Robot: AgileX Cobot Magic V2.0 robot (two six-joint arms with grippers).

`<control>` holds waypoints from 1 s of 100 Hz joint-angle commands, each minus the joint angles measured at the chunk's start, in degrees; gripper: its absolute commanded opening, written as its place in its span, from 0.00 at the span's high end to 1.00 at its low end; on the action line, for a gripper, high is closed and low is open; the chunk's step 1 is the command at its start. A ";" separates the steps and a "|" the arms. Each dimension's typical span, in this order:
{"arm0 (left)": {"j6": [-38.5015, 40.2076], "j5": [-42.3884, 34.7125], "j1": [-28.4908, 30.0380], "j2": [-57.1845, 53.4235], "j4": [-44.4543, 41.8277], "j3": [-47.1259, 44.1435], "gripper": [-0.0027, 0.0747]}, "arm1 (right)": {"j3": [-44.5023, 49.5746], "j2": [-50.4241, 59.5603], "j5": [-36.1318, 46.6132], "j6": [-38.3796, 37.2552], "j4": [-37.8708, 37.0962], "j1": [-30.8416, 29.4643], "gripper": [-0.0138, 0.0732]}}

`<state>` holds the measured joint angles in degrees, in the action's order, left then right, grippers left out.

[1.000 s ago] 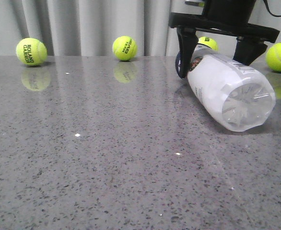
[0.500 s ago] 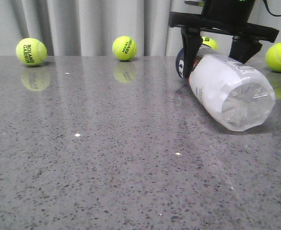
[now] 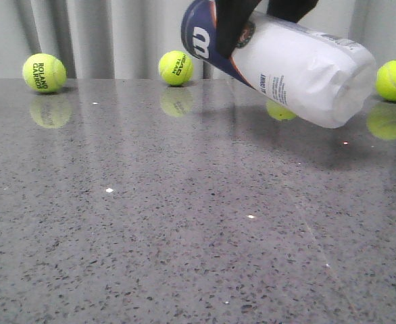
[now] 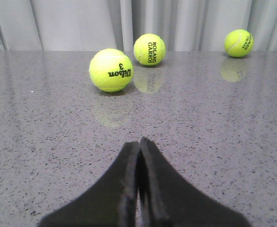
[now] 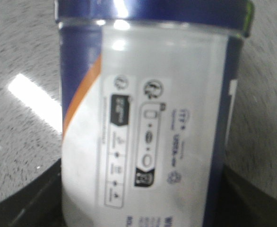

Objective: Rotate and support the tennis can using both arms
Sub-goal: 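Lift the can with the right gripper and swing it sideways, lid toward the left gripper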

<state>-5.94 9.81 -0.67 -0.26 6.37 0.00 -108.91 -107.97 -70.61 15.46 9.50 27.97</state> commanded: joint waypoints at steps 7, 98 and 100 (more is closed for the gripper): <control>0.58 -4.32 0.12 -1.93 0.10 -2.59 0.99 | -2.38 3.07 1.00 14.30 1.43 2.95 0.45; 0.58 -4.32 0.12 -1.93 0.10 -2.59 0.99 | -2.30 -2.44 -0.57 46.92 1.55 11.46 0.45; 0.58 -4.32 0.12 -1.93 0.10 -2.59 0.99 | -2.30 -2.68 -0.57 46.92 1.55 11.46 0.45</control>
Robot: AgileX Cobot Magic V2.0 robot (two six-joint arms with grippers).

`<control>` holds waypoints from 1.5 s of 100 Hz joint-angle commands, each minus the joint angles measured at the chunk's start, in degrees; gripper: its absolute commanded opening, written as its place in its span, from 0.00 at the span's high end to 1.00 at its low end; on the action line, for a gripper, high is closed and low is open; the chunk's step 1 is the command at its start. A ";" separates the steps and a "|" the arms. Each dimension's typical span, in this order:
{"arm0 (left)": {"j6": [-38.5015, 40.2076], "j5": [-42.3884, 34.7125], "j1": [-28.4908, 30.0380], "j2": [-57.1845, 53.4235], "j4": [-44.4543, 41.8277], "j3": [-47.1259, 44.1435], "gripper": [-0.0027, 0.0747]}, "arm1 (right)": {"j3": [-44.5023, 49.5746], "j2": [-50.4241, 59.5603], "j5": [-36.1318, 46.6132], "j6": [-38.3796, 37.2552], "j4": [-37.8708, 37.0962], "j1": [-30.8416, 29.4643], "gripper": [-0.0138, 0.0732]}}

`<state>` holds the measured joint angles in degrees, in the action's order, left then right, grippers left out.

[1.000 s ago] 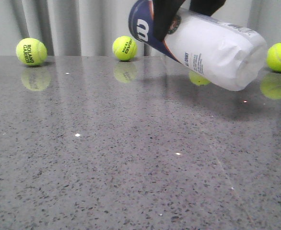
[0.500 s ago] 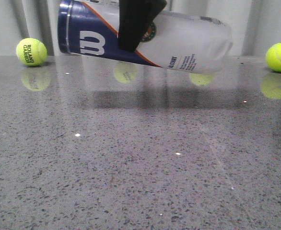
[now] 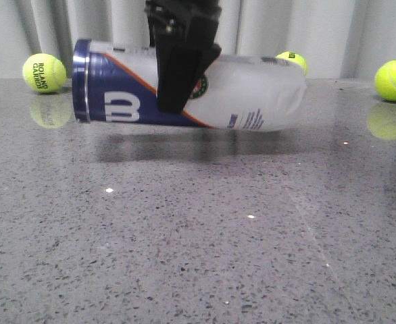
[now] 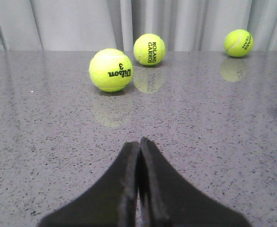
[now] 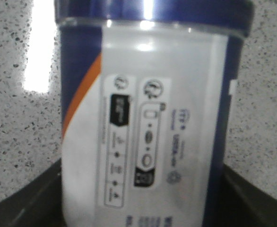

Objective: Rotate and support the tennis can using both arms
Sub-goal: 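Lift the can with the right gripper and swing it sideways, lid toward the left gripper, then lower the can onto the table, open the right gripper and withdraw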

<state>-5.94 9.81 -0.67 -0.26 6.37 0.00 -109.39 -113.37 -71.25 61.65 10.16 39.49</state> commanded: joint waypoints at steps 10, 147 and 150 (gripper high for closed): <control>0.58 -4.32 0.12 -1.93 0.10 -2.59 0.99 | -1.82 1.96 -0.12 0.72 0.83 -0.06 0.45; 0.58 -4.32 0.12 -1.93 0.10 -2.59 0.99 | -1.93 8.49 -4.88 -5.14 0.71 -0.06 0.10; 0.58 -4.32 0.12 -1.93 0.10 -2.59 0.99 | -1.93 9.11 -4.88 -6.43 0.71 -0.06 0.10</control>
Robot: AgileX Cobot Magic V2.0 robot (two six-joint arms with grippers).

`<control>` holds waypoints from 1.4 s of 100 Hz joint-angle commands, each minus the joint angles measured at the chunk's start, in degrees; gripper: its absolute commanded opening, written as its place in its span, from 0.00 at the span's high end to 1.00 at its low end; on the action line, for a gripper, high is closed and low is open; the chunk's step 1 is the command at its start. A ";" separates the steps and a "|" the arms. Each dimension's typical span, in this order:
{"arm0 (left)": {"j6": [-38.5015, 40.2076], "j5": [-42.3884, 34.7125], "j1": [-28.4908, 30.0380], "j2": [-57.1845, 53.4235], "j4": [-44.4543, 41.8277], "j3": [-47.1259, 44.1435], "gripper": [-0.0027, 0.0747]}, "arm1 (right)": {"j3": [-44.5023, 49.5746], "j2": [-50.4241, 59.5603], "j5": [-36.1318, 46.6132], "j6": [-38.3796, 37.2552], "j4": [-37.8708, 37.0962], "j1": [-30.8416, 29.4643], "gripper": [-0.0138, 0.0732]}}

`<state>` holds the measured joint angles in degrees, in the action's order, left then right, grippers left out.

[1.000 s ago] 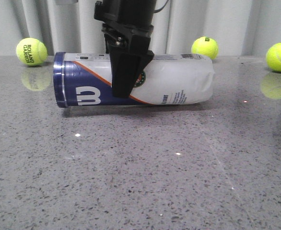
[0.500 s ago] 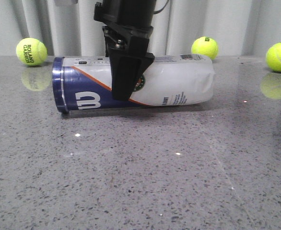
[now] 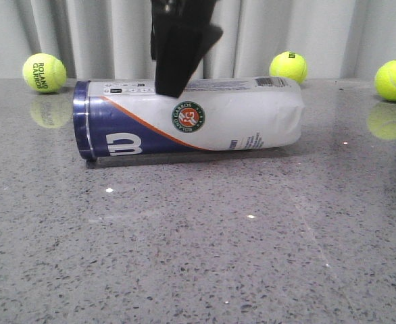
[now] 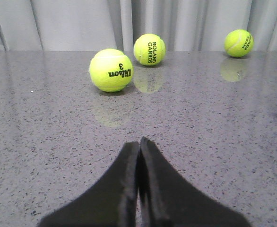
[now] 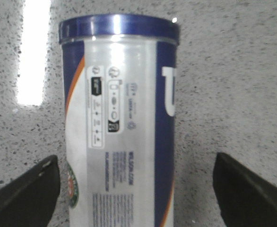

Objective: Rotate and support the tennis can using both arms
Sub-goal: 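Lower the can onto the table, open the right gripper and withdraw, then move the left gripper toward the navy lid end of the can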

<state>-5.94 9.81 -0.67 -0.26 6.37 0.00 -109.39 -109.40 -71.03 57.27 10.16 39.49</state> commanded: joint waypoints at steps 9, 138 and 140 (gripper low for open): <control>0.58 -4.32 0.12 -1.93 0.10 -2.59 0.99 | -1.93 6.77 -5.10 -8.14 0.37 -0.06 0.10; 0.58 -4.44 0.12 -1.93 0.10 -2.59 0.99 | 30.82 37.05 5.01 -64.91 -15.13 -11.30 0.92; 0.58 -4.44 0.12 -1.93 0.10 -2.59 0.99 | 31.42 37.89 5.79 -65.23 -15.13 -11.30 0.92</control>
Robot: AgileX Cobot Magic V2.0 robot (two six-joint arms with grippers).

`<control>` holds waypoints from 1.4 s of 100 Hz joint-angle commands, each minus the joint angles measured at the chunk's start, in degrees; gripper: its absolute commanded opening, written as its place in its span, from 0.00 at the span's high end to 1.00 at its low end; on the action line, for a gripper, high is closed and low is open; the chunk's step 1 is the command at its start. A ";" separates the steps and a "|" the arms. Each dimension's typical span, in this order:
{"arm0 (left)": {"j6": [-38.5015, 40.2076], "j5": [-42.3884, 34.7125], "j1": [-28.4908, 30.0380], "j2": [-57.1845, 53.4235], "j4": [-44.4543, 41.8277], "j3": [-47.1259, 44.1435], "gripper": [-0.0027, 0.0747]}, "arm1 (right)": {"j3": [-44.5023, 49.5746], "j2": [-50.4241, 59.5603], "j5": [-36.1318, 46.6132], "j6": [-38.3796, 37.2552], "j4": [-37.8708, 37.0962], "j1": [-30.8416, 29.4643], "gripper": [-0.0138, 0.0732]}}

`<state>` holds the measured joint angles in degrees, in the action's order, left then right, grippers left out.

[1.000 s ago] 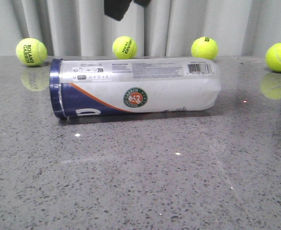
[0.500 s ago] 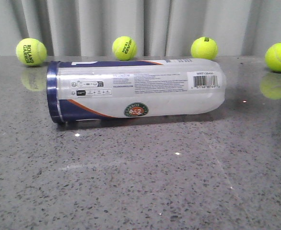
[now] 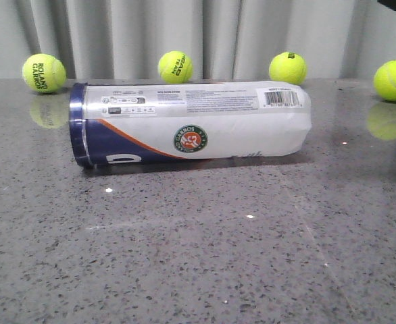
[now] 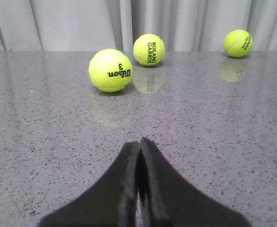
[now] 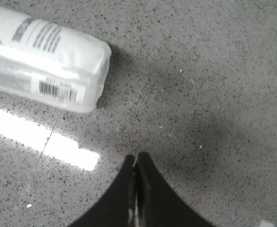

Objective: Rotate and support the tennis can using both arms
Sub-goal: 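Move the left gripper toward the navy lid end of the can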

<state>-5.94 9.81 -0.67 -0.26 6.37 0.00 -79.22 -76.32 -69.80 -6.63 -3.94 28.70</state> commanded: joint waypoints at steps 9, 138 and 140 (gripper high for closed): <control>0.58 -4.44 0.12 -1.93 0.10 -2.59 0.99 | 5.19 8.68 7.58 -2.59 -1.03 -0.50 0.92; 0.58 -7.60 0.12 -1.93 2.64 -1.49 0.99 | 53.84 60.05 39.98 -4.61 -1.03 -0.50 0.92; 0.58 -7.37 0.12 -1.93 2.64 -1.16 0.99 | 53.91 60.05 40.25 -4.61 -1.03 -0.50 0.92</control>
<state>-5.94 7.18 -0.67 -0.26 7.57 0.00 -24.32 -16.23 -35.32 -11.23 -3.94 28.70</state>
